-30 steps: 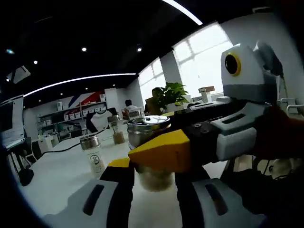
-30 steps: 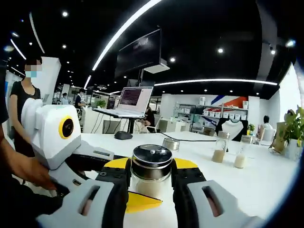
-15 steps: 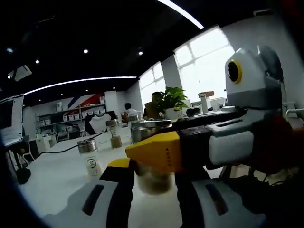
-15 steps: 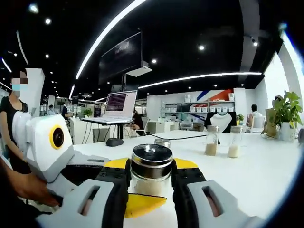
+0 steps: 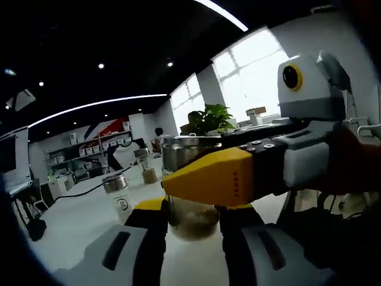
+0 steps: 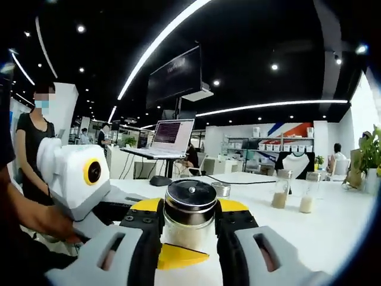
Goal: Rotate the seasoning bottle until the label or dispensing opening points toward the visible target arrow and the bottle remains upright within the marked orientation range
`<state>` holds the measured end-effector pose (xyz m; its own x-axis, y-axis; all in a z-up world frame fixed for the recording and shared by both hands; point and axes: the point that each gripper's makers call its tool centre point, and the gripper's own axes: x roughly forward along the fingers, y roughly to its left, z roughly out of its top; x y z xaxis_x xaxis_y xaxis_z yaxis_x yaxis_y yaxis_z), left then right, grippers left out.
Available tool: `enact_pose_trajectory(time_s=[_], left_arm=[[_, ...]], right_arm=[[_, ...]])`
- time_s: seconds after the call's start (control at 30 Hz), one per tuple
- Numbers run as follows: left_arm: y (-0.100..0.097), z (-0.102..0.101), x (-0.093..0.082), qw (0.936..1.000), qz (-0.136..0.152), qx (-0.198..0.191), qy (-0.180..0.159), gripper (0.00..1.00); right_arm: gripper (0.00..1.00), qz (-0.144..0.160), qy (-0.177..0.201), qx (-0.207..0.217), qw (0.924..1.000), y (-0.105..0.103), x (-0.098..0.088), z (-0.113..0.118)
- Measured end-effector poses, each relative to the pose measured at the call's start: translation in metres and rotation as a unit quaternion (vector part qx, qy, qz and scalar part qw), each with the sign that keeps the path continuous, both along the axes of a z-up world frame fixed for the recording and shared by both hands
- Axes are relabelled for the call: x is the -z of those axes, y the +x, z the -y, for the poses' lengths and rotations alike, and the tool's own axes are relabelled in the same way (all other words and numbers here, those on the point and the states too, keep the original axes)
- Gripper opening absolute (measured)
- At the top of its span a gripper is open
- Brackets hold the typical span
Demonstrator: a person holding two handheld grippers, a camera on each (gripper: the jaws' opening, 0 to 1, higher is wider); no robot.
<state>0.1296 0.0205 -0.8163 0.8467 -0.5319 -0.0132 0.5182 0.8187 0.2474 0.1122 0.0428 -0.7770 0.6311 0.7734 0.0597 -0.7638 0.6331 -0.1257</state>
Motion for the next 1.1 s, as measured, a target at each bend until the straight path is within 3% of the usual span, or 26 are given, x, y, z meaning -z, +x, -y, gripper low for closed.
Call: enact_pose_trajectory(time_s=[0.17,0.2,0.27,0.37,0.47,0.53,0.6,0.7,0.87,0.97,1.1], left_arm=[[-0.002,0.005,0.001,0.9993,0.021,-0.016,0.027,0.36],[-0.002,0.005,0.001,0.9993,0.019,-0.015,0.026,0.36],[0.0,0.006,0.004,0.9999,0.003,-0.003,0.017,0.36],[-0.001,0.009,0.005,0.9997,0.005,0.02,0.013,0.36],[-0.004,0.013,0.002,0.9982,-0.007,0.056,-0.022,0.36],[-0.009,0.016,-0.002,0.993,-0.017,0.102,-0.056,0.37],[-0.012,0.017,-0.003,0.9893,-0.018,0.129,-0.065,0.37],[-0.02,0.018,-0.006,0.9789,-0.03,0.179,-0.094,0.37],[-0.035,0.018,-0.005,0.9638,-0.041,0.243,-0.102,0.38],[-0.036,0.018,-0.005,0.9685,-0.029,0.234,-0.08,0.38],[-0.015,0.006,0.002,0.9907,0.006,0.136,0.0,0.37]], right_arm=[[0.36,-0.029,-0.01,0.035,0.9989,0.009,0.015,0.001],[0.35,-0.039,0.003,0.038,0.9985,0.008,0.014,0.002],[0.35,-0.048,-0.003,0.044,0.9979,0.009,0.017,0.004],[0.35,-0.049,-0.002,0.043,0.9978,0.008,0.017,0.008],[0.34,-0.051,0.005,0.016,0.9986,0.005,0.012,0.008],[0.34,-0.039,0.002,-0.016,0.9991,-0.001,0.008,0.003],[0.34,-0.025,-0.001,-0.043,0.9988,-0.007,0.005,0.001],[0.34,-0.022,0.01,-0.086,0.996,-0.017,0.001,-0.003],[0.34,-0.028,0.029,-0.138,0.9897,-0.03,-0.002,-0.005],[0.35,-0.005,0.011,-0.14,0.99,-0.033,-0.001,-0.009],[0.35,0.011,-0.013,-0.085,0.9962,-0.016,0.004,-0.005]])
